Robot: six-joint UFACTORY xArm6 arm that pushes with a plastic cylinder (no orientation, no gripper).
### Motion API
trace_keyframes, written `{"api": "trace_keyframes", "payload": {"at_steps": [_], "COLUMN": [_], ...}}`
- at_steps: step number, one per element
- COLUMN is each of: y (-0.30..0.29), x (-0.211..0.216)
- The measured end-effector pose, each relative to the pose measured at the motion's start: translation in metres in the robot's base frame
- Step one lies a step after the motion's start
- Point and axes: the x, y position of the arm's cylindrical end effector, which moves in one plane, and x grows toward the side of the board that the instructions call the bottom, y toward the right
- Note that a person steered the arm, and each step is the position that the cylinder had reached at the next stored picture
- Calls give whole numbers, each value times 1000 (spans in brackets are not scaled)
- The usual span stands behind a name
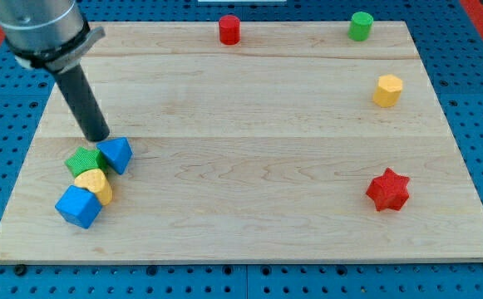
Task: Move your arm to the top center
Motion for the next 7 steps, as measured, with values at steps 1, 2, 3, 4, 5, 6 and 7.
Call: {"api": "trace_keyframes", "payload": {"at_steps": [1,2,3,4,5,6,7], "y": [42,133,221,229,231,224,195], "x": [-76,-126,-159,-231,-235,-234,-232]}}
